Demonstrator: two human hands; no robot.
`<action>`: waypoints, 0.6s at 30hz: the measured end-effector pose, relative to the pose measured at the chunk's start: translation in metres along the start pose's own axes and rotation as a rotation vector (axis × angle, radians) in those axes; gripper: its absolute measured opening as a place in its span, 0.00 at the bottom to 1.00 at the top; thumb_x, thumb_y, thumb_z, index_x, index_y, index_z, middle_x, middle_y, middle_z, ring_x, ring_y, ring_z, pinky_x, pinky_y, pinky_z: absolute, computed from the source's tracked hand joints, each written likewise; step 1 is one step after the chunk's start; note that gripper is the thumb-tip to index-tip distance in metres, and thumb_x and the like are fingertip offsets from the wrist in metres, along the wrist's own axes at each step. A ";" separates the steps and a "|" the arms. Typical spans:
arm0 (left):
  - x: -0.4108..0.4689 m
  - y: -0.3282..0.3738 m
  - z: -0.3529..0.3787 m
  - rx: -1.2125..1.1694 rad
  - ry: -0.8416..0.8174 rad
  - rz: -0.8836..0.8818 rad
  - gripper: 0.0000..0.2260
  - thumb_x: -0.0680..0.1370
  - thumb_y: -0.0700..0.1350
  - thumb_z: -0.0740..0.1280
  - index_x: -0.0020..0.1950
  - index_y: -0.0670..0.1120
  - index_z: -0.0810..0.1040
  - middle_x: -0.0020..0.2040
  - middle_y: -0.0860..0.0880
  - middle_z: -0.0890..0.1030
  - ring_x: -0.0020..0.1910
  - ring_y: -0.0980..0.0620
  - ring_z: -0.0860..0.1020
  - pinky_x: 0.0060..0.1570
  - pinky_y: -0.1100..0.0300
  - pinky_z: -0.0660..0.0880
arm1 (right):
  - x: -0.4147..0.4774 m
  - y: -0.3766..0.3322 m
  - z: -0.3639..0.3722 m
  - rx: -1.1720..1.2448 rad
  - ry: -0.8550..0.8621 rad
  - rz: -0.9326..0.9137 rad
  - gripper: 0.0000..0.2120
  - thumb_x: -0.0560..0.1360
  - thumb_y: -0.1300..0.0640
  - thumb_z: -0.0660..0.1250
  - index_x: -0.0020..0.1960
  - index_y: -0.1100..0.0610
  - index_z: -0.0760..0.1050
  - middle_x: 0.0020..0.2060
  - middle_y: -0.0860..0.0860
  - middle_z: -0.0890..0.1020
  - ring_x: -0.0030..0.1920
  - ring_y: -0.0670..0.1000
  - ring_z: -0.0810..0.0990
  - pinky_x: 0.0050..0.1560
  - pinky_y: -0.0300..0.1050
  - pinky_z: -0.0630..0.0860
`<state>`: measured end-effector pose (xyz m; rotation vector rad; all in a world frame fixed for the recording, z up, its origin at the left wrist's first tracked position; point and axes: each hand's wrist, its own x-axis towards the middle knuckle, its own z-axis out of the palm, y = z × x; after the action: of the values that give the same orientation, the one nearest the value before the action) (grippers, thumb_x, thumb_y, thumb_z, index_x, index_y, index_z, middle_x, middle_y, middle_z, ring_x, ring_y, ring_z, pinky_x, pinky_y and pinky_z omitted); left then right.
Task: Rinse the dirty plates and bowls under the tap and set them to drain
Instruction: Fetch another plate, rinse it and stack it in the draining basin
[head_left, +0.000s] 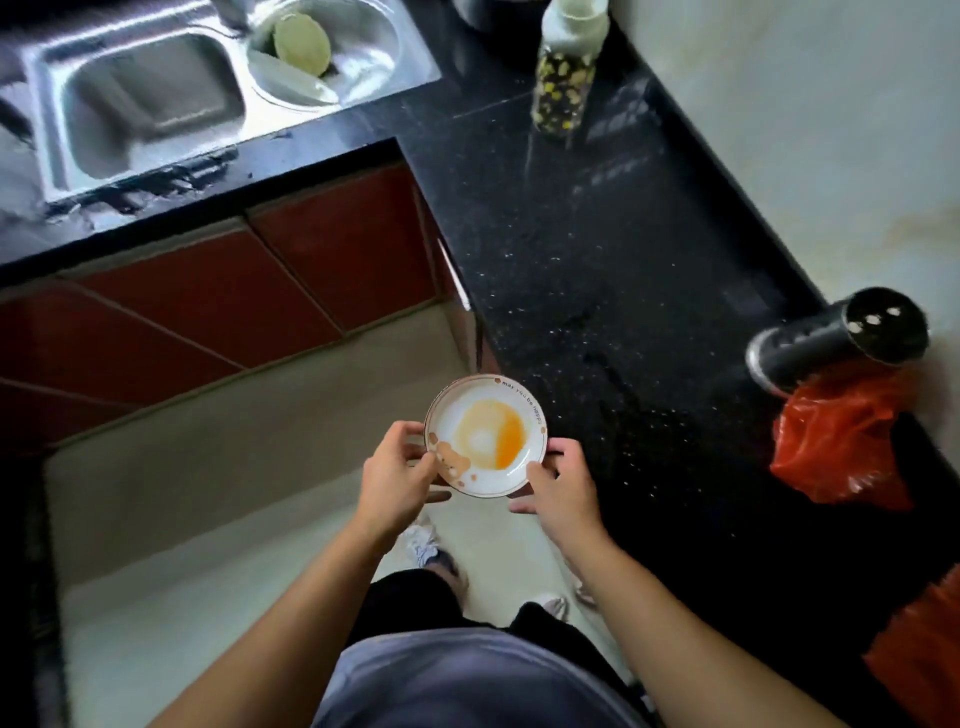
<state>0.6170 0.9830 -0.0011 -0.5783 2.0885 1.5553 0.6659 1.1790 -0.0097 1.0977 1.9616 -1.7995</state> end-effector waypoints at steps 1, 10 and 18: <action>0.006 -0.002 -0.020 -0.032 0.010 -0.019 0.12 0.77 0.35 0.68 0.55 0.51 0.77 0.48 0.43 0.86 0.38 0.45 0.88 0.34 0.53 0.84 | 0.002 -0.008 0.019 -0.014 -0.030 -0.014 0.12 0.79 0.66 0.63 0.53 0.49 0.71 0.53 0.55 0.80 0.31 0.54 0.87 0.35 0.52 0.85; 0.074 -0.004 -0.154 -0.207 0.050 -0.097 0.11 0.77 0.37 0.73 0.55 0.46 0.75 0.47 0.39 0.82 0.39 0.41 0.87 0.40 0.43 0.86 | 0.024 -0.079 0.154 -0.141 -0.182 -0.018 0.13 0.76 0.68 0.66 0.51 0.50 0.71 0.53 0.58 0.80 0.34 0.54 0.86 0.30 0.44 0.83; 0.176 0.040 -0.211 -0.292 0.109 -0.135 0.11 0.76 0.35 0.71 0.55 0.43 0.74 0.49 0.39 0.83 0.40 0.45 0.87 0.35 0.47 0.85 | 0.107 -0.162 0.243 -0.215 -0.238 -0.044 0.12 0.76 0.69 0.66 0.50 0.53 0.70 0.55 0.66 0.78 0.47 0.66 0.85 0.30 0.44 0.83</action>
<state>0.4278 0.7812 -0.0231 -0.9064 1.8656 1.7967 0.4139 0.9974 -0.0073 0.7429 1.9898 -1.6100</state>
